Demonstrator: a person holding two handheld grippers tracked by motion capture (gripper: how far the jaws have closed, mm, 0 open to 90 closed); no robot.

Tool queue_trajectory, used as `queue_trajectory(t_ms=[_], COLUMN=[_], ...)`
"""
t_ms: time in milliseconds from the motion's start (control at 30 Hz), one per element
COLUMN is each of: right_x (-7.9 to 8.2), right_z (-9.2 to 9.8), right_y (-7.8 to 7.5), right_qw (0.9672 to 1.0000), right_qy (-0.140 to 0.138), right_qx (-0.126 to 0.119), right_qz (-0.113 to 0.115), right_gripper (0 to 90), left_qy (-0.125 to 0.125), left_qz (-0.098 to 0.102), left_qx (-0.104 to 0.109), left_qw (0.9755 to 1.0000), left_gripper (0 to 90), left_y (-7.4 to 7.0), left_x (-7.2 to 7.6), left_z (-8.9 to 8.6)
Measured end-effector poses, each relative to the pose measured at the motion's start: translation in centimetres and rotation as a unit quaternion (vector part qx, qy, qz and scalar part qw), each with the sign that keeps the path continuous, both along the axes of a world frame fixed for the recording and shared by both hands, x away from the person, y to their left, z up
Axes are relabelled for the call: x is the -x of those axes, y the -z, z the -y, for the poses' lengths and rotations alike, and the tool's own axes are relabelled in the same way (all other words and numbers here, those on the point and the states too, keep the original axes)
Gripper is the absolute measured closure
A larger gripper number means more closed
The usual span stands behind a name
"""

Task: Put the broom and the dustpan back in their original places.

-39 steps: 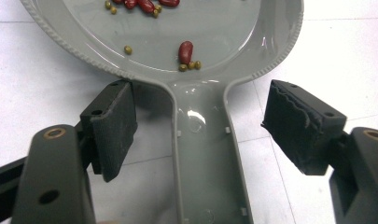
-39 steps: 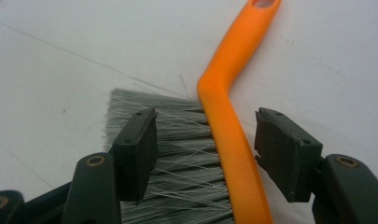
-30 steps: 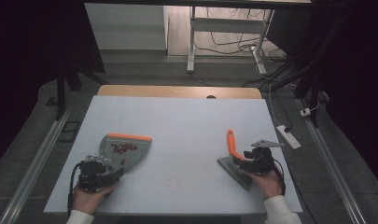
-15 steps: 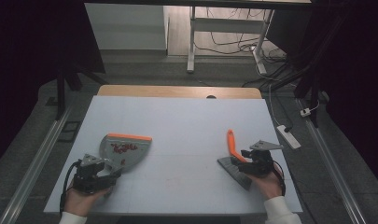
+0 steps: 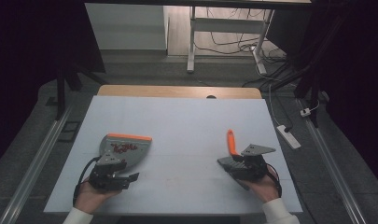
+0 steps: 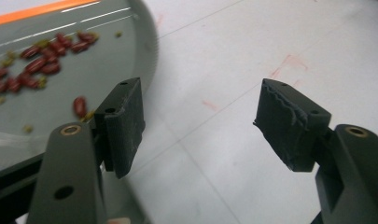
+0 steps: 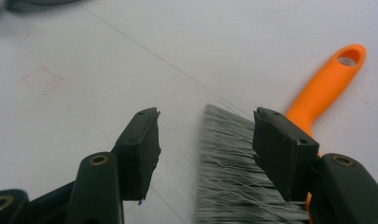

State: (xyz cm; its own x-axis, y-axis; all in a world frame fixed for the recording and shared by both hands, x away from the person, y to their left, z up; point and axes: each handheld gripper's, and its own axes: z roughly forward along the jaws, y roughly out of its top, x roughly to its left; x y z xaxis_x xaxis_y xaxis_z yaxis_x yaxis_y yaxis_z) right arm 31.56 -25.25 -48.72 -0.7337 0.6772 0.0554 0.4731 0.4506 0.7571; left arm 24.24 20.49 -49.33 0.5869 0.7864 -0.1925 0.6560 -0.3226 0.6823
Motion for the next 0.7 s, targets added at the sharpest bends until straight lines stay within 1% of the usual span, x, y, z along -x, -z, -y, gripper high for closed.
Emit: queue_trajectory(t_ms=[167, 233, 367, 700], right_x=[0.4, 0.5, 0.6, 0.6], right_z=[-0.5, -0.8, -1.2, -0.9], right_y=[0.1, 0.1, 0.3, 0.2], right_qw=[0.9998, 0.9995, 0.9991, 0.9992], right_qy=[-0.019, -0.030, -0.039, -0.036], right_qx=[0.004, 0.005, 0.011, 0.009], right_qz=[0.007, 0.009, 0.012, 0.015], right_gripper=[41.2, 41.2, 41.1, 41.3], left_qy=[0.026, 0.031, 0.025, 0.027], left_qz=[0.001, 0.001, 0.001, -0.002], left_qx=[0.004, 0.004, 0.002, 0.005], left_qw=[0.9997, 0.9995, 0.9997, 0.9996], left_gripper=[33.1, 33.1, 33.1, 33.1], left_y=[0.3, 0.5, 0.7, 0.8], left_x=[-0.6, -0.6, -0.7, -0.8], left_z=[0.6, 0.7, 0.7, 0.7])
